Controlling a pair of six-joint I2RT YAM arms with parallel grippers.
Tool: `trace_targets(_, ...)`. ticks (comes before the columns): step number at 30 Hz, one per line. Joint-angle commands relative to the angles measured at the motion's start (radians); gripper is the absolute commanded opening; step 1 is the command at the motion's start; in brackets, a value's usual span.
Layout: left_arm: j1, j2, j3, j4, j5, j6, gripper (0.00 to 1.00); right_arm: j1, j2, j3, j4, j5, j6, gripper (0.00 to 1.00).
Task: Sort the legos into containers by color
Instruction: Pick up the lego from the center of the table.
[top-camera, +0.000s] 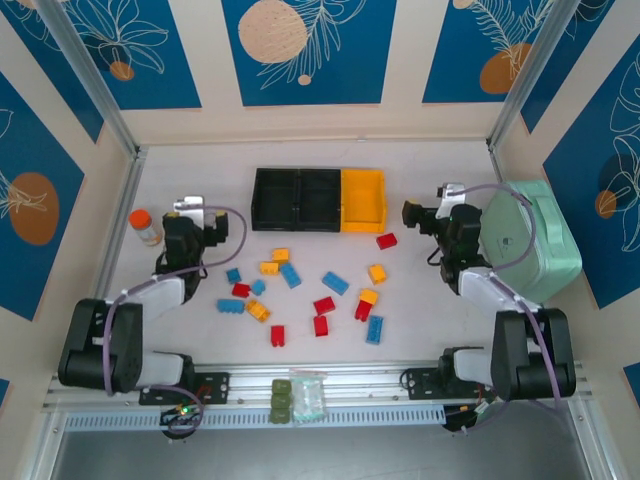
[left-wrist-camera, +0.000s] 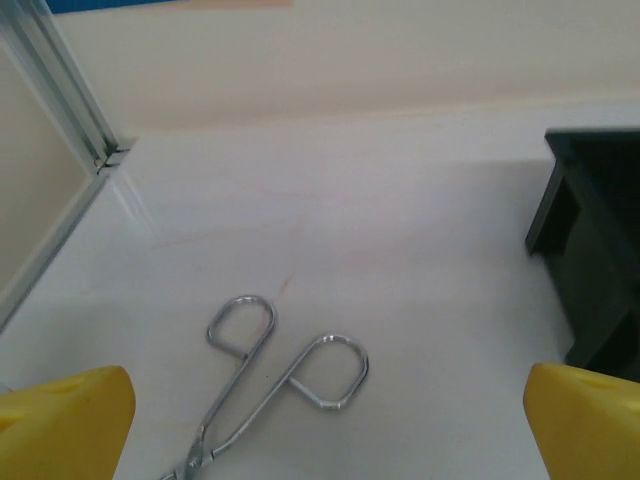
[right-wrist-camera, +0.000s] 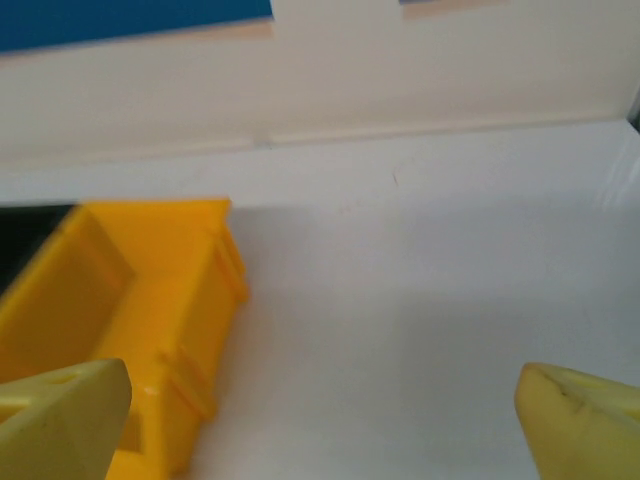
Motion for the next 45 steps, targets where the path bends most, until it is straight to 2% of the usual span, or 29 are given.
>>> trace_targets(1, 0.013, -0.070, 0.078, -0.251, 0.010, -0.200, 0.99, 0.005, -0.068, 0.084, -0.227, -0.108, 0.154, 0.99)
trace_targets(2, 0.014, -0.095, 0.092, -0.300, 0.005, -0.322, 0.99, -0.004, -0.092, 0.117, -0.299, -0.133, 0.252, 0.99)
trace_targets(4, 0.015, -0.136, 0.088, -0.335, 0.012, -0.480, 0.99, -0.022, -0.123, 0.168, -0.476, -0.137, 0.460, 0.99)
trace_targets(5, 0.019, -0.158, 0.070, -0.318, 0.058, -0.520, 0.99, -0.031, -0.125, 0.171, -0.497, -0.156, 0.530, 0.99)
trace_targets(7, 0.023, -0.186, 0.047, -0.294, 0.172, -0.528, 0.99, -0.070, -0.128, 0.158, -0.473, -0.303, 0.569, 0.99)
trace_targets(9, 0.022, -0.209, 0.074, -0.383, 0.252, -0.533, 0.98, -0.078, -0.129, 0.174, -0.503, -0.408, 0.574, 0.88)
trace_targets(11, 0.022, -0.213, 0.129, -0.545, 0.332, -0.542, 0.89, -0.054, -0.114, 0.235, -0.623, -0.458, 0.534, 0.75)
trace_targets(13, 0.017, -0.210, 0.164, -0.649, 0.427, -0.538, 0.77, -0.014, -0.098, 0.282, -0.731, -0.460, 0.492, 0.67)
trace_targets(16, 0.006, -0.238, 0.157, -0.750, 0.518, -0.556, 0.66, 0.084, -0.093, 0.321, -0.845, -0.399, 0.429, 0.65)
trace_targets(20, -0.034, -0.313, 0.095, -0.793, 0.576, -0.637, 0.51, 0.224, -0.063, 0.357, -0.947, -0.296, 0.386, 0.66)
trace_targets(26, -0.128, -0.378, 0.043, -0.863, 0.587, -0.682, 0.51, 0.429, 0.054, 0.417, -1.042, -0.165, 0.336, 0.66)
trace_targets(32, -0.217, -0.425, -0.021, -0.879, 0.565, -0.738, 0.56, 0.576, 0.224, 0.483, -1.094, -0.097, 0.277, 0.67)
trace_targets(38, -0.278, -0.465, -0.068, -0.867, 0.535, -0.779, 0.60, 0.663, 0.389, 0.536, -1.091, -0.034, 0.248, 0.70)
trace_targets(45, -0.300, -0.463, -0.096, -0.850, 0.516, -0.794, 0.63, 0.707, 0.523, 0.600, -1.098, 0.012, 0.220, 0.69)
